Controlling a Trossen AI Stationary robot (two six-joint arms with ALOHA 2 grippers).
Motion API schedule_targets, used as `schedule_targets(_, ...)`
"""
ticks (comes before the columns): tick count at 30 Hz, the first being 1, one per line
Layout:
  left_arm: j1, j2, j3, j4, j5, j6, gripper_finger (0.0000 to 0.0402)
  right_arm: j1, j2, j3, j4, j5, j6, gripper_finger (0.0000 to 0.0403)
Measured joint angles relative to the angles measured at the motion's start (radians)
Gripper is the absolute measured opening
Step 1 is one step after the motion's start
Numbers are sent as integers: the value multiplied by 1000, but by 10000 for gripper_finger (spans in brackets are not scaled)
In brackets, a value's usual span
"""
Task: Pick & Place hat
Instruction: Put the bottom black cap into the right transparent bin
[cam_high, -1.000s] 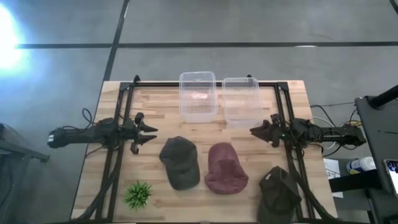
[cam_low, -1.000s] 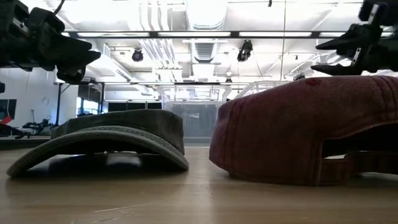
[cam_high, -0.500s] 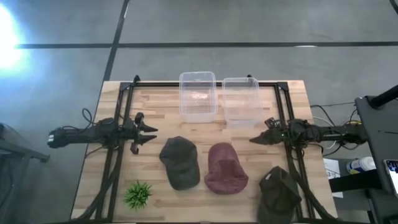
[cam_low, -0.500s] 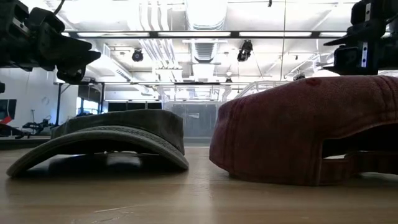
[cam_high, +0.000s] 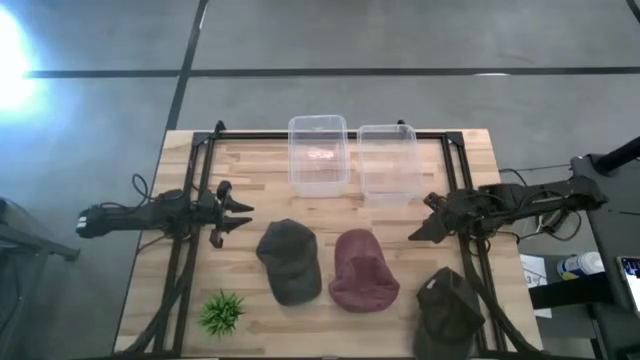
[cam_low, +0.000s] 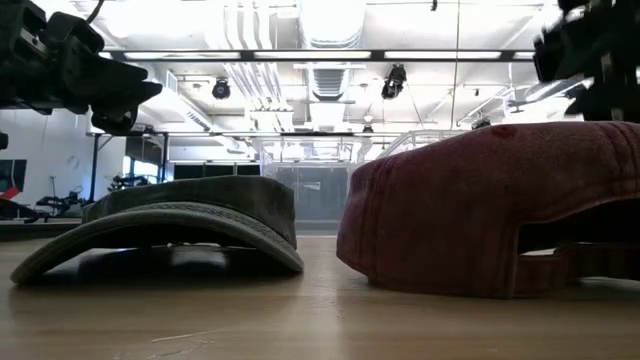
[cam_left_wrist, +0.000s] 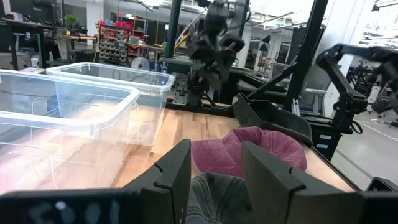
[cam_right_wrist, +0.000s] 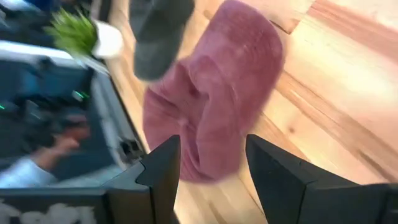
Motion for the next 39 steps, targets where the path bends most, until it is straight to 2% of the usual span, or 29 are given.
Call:
schedule_targets(5, 0, 0, 0, 0, 0, 0, 135, 55, 202, 200, -176, -36, -192, 178)
schedule_targets(8, 0, 0, 0, 0, 0, 0, 135, 87, 343, 284, -258, -104, -322, 178)
schedule_targets(14, 0, 0, 0, 0, 0, 7, 135, 160, 609, 452, -439, -233, -478, 163)
schedule_targets(21, 0, 0, 0, 0, 0, 25, 135, 265, 844, 597, -588, -208, -822, 164)
schedule_targets(28, 0, 0, 0, 0, 0, 25, 135, 328, 984, 636, -607, -175, -997, 219)
schedule_targets(35, 0, 0, 0, -1, 0, 24, 135, 377, 1021, 572, -592, -181, -1031, 270)
schedule_targets(39, 0, 0, 0, -1, 0, 24, 135, 388, 1016, 517, -511, -251, -1015, 278)
